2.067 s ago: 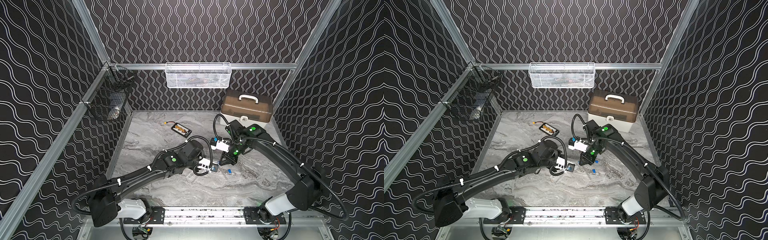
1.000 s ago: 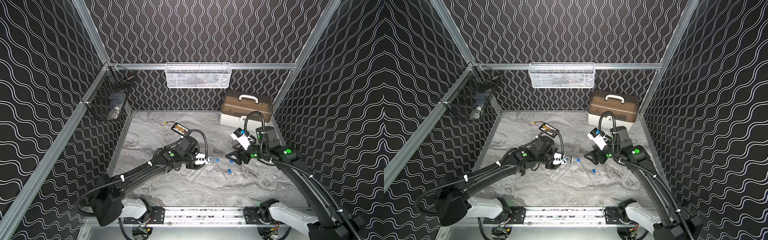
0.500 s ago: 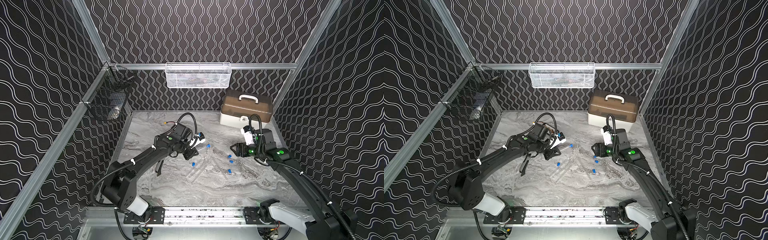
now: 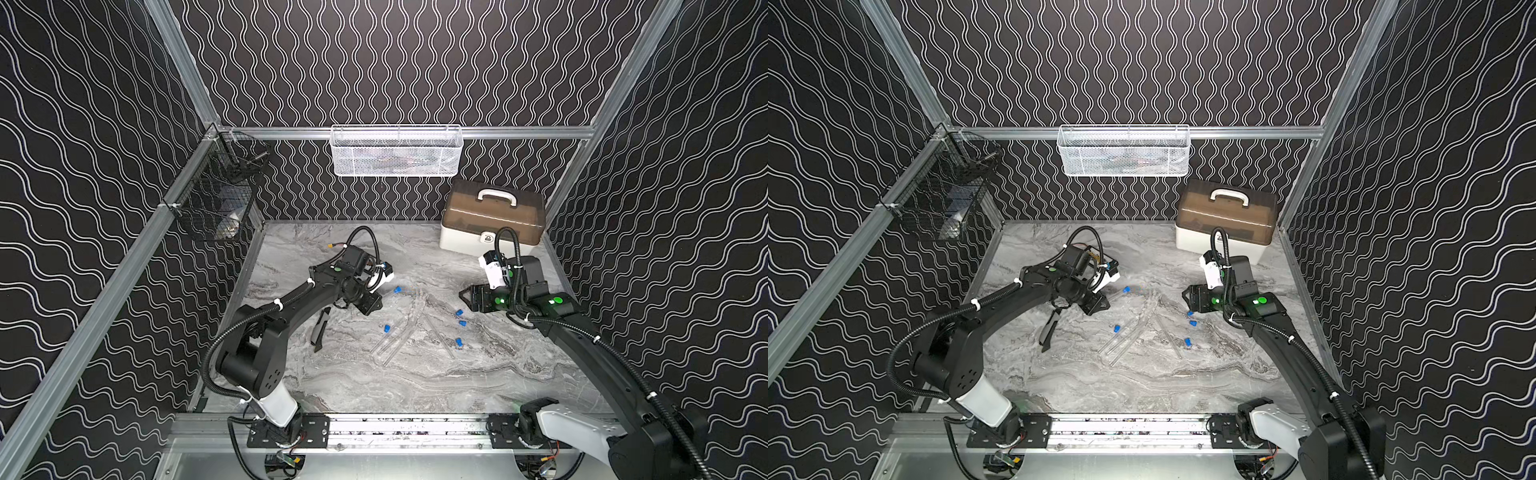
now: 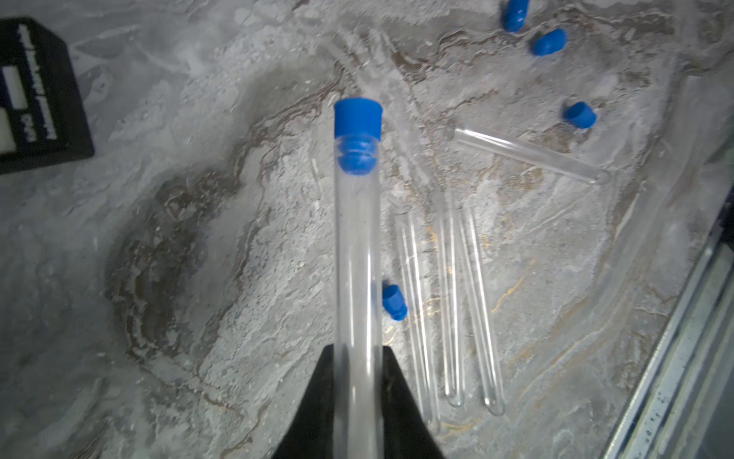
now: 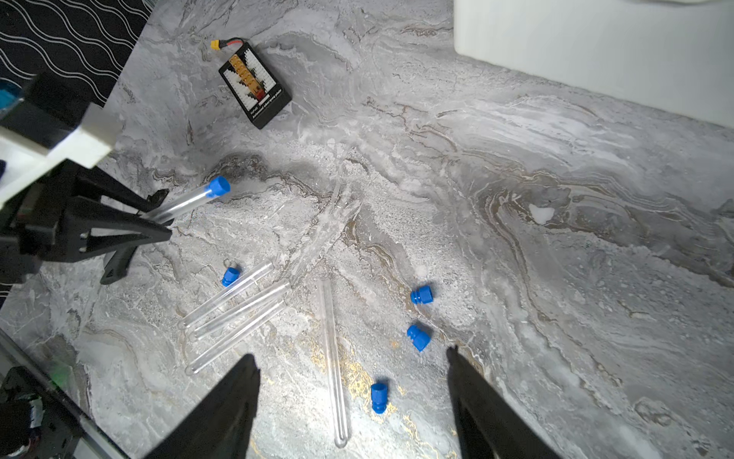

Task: Insert stoppers into test tubes
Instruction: Place the test tube at the center of the board.

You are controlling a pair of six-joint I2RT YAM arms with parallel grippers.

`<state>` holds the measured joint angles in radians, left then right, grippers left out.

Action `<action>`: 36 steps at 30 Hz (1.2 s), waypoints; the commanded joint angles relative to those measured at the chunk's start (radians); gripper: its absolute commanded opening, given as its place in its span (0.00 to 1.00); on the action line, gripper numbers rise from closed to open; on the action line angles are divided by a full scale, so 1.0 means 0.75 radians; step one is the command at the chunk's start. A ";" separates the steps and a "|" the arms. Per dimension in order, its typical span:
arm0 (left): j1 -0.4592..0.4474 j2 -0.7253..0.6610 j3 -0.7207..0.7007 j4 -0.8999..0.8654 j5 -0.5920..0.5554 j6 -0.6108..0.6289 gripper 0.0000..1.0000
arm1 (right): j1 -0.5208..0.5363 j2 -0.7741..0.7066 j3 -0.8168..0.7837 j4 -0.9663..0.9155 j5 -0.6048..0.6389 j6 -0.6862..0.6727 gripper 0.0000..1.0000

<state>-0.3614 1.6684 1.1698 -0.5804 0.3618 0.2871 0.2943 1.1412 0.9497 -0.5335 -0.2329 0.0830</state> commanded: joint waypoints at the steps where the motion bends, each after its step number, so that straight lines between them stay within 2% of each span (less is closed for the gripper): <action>1: 0.017 0.023 -0.015 0.040 -0.039 0.019 0.00 | 0.000 0.022 0.007 0.051 -0.033 -0.046 0.74; 6: 0.018 0.098 0.001 0.057 -0.145 0.101 0.00 | 0.000 0.057 0.016 0.053 -0.060 -0.077 0.74; 11: 0.026 0.149 0.001 0.134 -0.201 0.094 0.00 | 0.000 0.061 0.009 0.057 -0.072 -0.097 0.74; 31: 0.029 0.252 -0.051 0.305 -0.269 0.126 0.00 | 0.000 0.063 0.000 0.045 -0.064 -0.118 0.74; 36: 0.030 0.271 -0.064 0.309 -0.278 0.145 0.04 | 0.000 0.066 -0.002 0.040 -0.062 -0.119 0.74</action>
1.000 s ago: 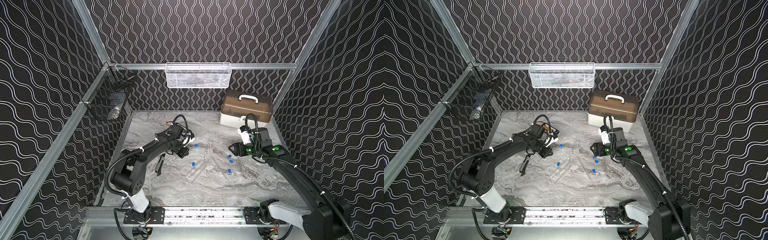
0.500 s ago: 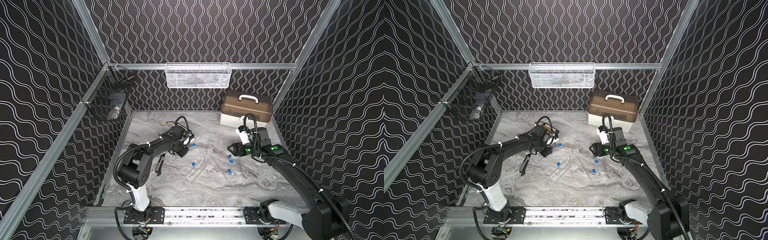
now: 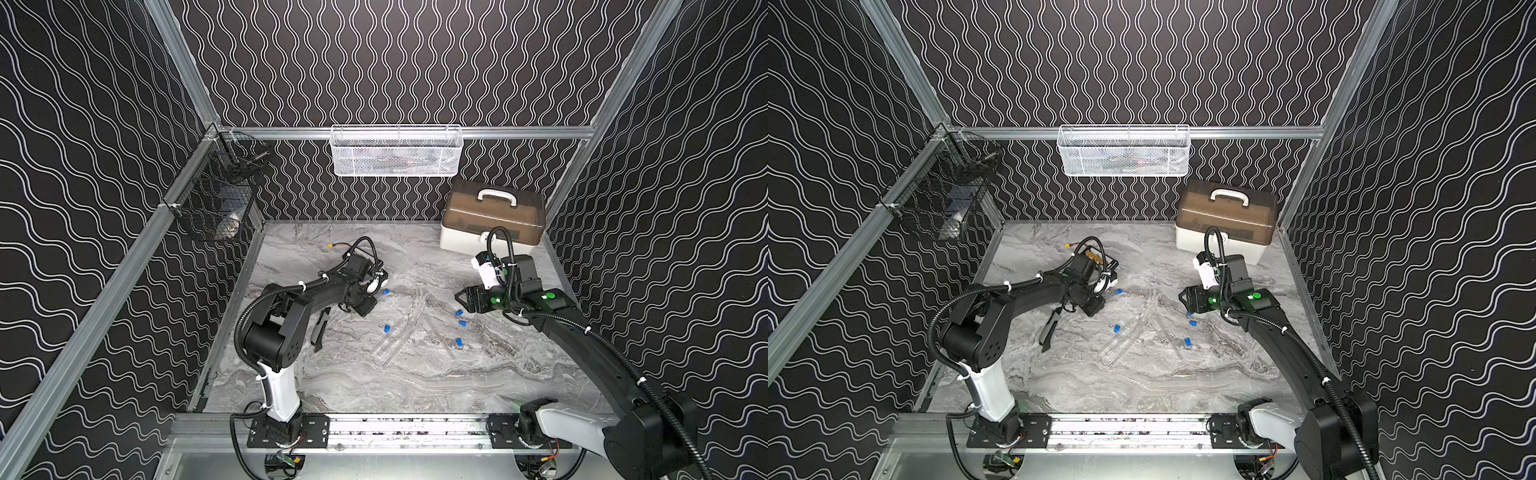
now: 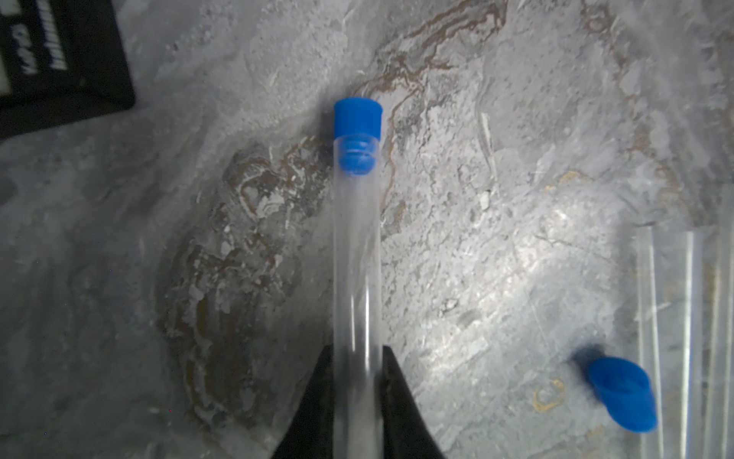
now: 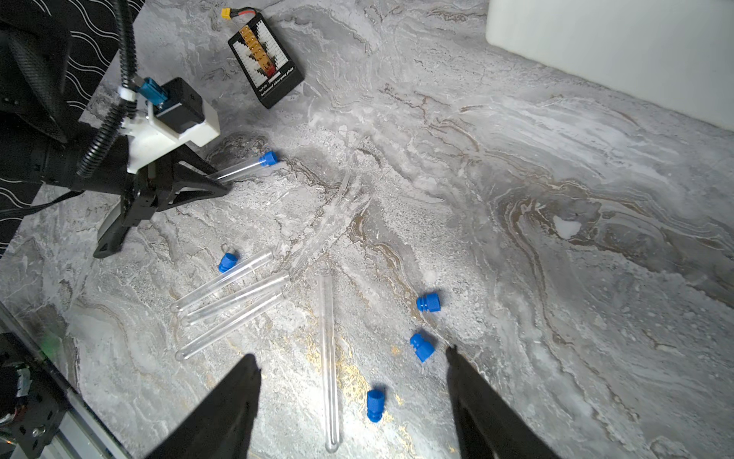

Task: Insert stoppers into test tubes
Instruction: Place the test tube at the center of the board.

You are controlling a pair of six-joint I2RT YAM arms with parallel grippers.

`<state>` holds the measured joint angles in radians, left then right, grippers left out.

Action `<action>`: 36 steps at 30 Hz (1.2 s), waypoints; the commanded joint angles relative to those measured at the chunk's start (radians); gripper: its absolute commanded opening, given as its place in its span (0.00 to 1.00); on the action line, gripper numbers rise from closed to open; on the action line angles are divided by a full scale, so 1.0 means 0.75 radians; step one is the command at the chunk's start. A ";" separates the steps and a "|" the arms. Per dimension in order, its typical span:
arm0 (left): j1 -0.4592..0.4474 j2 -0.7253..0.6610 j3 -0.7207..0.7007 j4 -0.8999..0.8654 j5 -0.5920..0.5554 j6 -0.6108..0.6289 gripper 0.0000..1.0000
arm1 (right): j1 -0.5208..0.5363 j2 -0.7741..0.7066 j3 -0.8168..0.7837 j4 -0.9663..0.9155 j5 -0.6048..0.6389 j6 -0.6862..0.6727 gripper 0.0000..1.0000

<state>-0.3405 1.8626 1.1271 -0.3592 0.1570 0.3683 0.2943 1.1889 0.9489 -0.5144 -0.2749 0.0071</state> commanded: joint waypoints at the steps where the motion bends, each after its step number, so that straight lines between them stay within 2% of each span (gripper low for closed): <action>1: 0.002 0.015 -0.011 0.017 -0.005 0.038 0.05 | 0.000 0.001 -0.001 0.015 -0.007 -0.018 0.74; 11: 0.001 0.018 -0.028 0.027 -0.025 0.037 0.16 | -0.001 0.004 -0.007 0.011 -0.007 -0.046 0.74; 19: 0.005 0.027 -0.028 0.020 -0.083 0.035 0.26 | -0.002 0.059 0.012 0.014 -0.078 -0.110 0.74; 27: 0.028 -0.028 -0.035 -0.007 -0.061 0.025 0.36 | -0.002 0.123 0.067 0.009 -0.076 -0.045 0.74; 30: 0.031 -0.099 -0.072 0.049 -0.040 -0.014 0.40 | -0.002 0.150 0.081 0.021 -0.041 -0.010 0.74; 36: 0.027 -0.277 -0.171 0.178 -0.063 -0.207 0.43 | -0.002 0.150 0.103 0.003 -0.022 0.065 0.74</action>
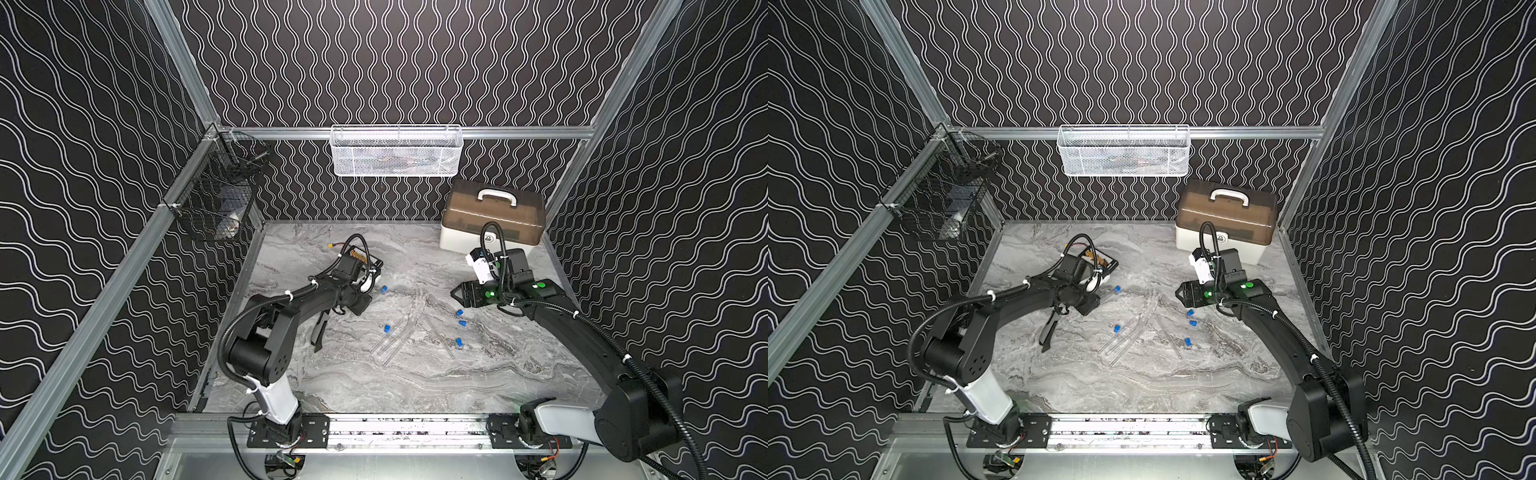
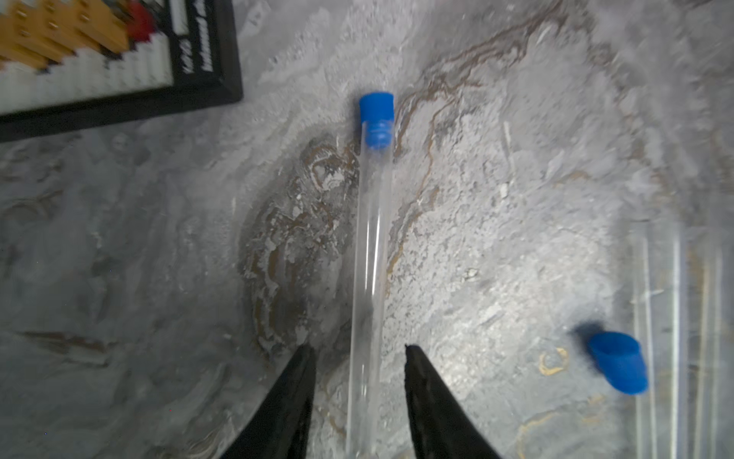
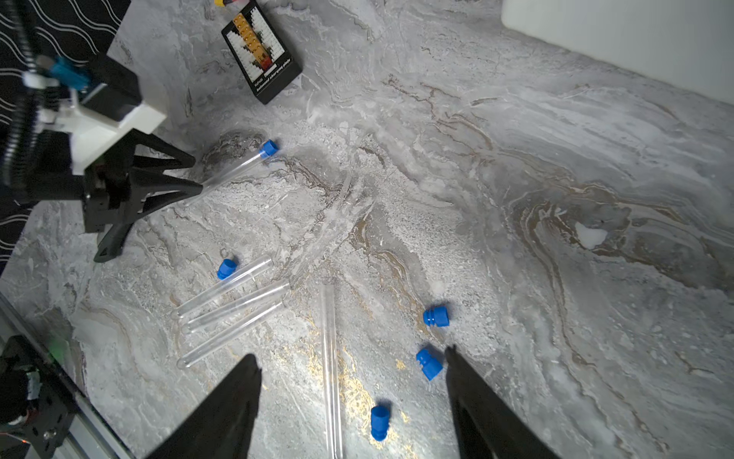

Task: Insert stoppers into test tubes
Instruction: Place the test tube at the center of the board, then pick up the test tube at the center of the board.

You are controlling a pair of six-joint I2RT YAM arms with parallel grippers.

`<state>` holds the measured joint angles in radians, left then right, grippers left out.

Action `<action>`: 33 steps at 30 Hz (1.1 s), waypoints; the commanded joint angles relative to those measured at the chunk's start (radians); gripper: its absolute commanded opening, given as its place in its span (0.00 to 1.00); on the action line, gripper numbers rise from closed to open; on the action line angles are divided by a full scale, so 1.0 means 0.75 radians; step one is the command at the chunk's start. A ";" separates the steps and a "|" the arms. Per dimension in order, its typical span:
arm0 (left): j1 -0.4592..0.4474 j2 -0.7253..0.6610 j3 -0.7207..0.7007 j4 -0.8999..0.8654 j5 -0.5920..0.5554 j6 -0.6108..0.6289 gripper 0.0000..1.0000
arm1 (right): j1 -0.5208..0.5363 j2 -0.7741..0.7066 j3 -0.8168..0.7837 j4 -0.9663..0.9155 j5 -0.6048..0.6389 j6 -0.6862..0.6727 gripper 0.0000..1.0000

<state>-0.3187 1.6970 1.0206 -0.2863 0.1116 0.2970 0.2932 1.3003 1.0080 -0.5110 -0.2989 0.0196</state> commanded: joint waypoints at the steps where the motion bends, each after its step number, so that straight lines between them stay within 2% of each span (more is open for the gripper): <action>1: -0.006 -0.084 -0.047 0.093 -0.012 -0.134 0.43 | 0.000 0.005 0.035 -0.017 0.014 0.049 0.74; 7: -0.018 -0.183 -0.069 0.073 0.007 -0.273 0.43 | 0.000 -0.022 0.081 -0.110 0.033 0.039 0.73; 12: -0.036 -0.207 -0.040 -0.040 0.080 -0.490 0.41 | 0.000 -0.096 0.025 -0.106 0.030 0.024 0.74; 17: -0.143 -0.181 0.020 -0.238 0.050 -0.674 0.38 | -0.001 -0.203 -0.048 -0.135 -0.020 0.012 0.73; 22: -0.339 -0.212 0.048 -0.359 -0.077 -0.678 0.38 | 0.000 -0.285 -0.129 -0.103 -0.033 0.108 0.72; 29: -0.423 -0.166 0.124 -0.501 -0.149 -0.654 0.39 | -0.001 -0.302 -0.188 -0.004 -0.046 0.138 0.71; 33: -0.438 -0.133 0.095 -0.440 -0.126 -0.640 0.39 | 0.001 -0.276 -0.219 0.057 -0.029 0.131 0.71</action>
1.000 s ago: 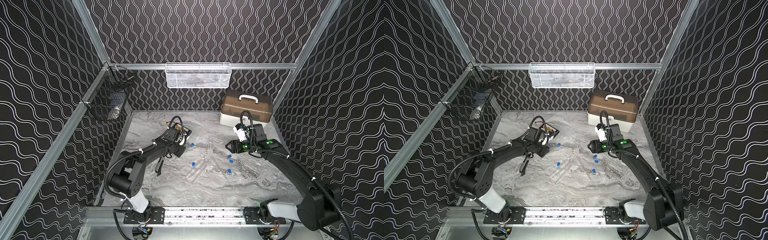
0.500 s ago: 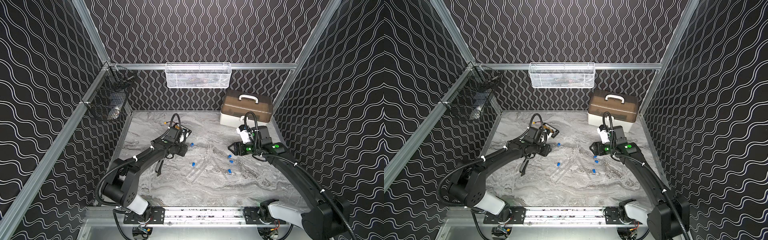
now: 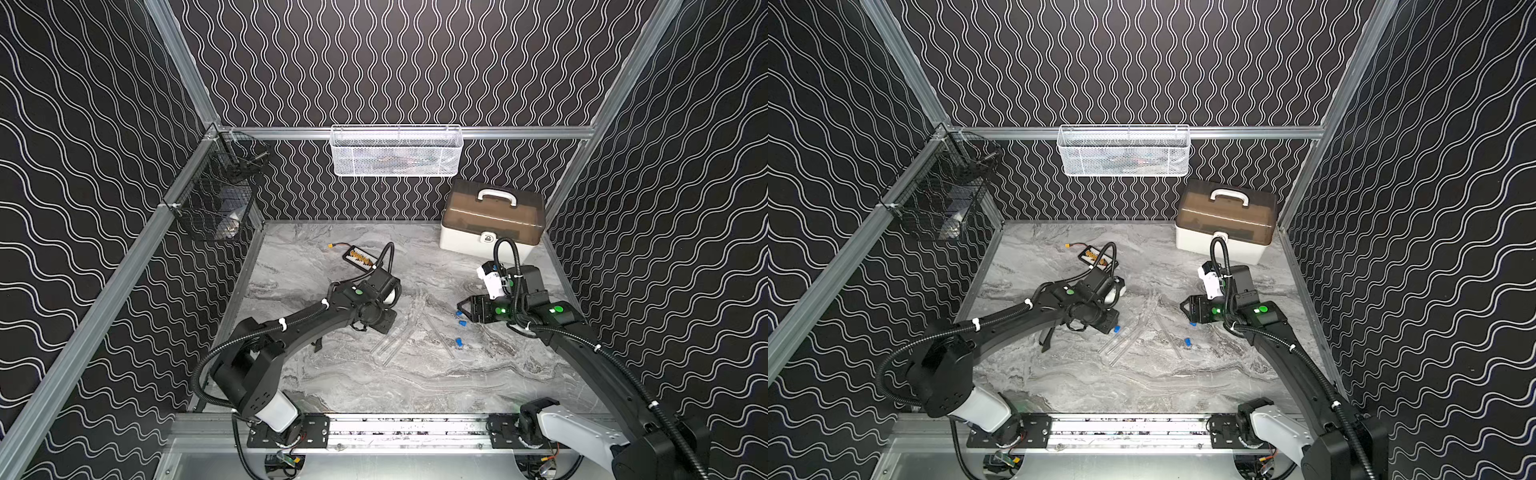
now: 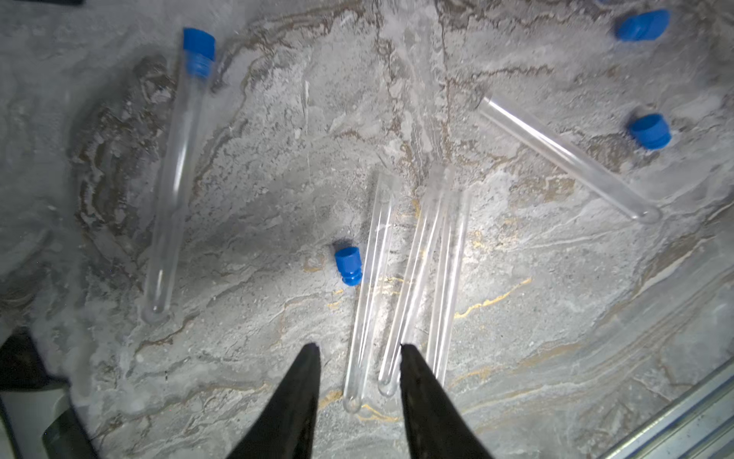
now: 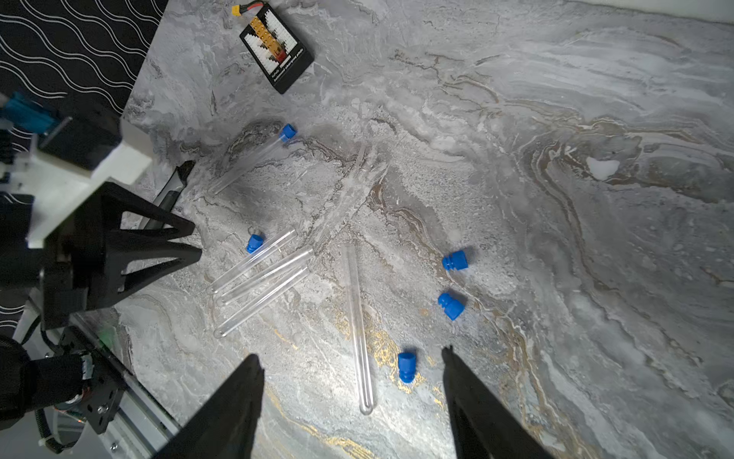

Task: Insert stoppers into test tubes
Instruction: Pick up the test tube at the center of the board.

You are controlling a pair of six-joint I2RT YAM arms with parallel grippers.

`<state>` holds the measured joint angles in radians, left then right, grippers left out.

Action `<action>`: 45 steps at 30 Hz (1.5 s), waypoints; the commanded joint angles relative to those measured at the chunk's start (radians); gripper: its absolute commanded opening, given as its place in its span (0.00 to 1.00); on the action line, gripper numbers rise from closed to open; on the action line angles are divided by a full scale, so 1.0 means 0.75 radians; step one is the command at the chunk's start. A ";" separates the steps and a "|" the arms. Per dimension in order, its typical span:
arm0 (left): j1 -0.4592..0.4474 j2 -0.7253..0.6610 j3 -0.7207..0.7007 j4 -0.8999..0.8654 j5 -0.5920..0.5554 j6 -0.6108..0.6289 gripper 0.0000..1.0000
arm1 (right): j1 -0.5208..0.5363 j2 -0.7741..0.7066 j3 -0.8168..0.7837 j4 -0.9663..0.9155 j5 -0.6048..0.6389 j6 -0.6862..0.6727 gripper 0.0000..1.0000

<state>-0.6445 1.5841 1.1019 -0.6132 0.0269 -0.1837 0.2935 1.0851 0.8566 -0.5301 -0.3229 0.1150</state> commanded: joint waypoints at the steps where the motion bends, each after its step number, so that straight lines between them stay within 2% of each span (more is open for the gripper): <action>1: -0.005 0.035 -0.014 0.004 0.008 0.002 0.39 | 0.000 0.014 -0.025 0.087 0.025 0.002 0.70; 3: -0.013 0.070 0.018 -0.020 0.020 0.012 0.38 | 0.001 0.018 -0.005 0.048 0.068 0.016 0.70; 15: -0.069 0.149 0.002 0.017 -0.049 0.031 0.39 | 0.001 0.012 -0.013 0.015 0.036 0.034 0.70; 45: -0.091 0.304 -0.017 0.092 -0.103 0.117 0.25 | 0.001 -0.023 -0.022 -0.056 0.040 -0.016 0.71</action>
<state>-0.7101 1.8046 1.0920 -0.5385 -0.0326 -0.1051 0.2935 1.0653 0.8349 -0.5571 -0.2932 0.1146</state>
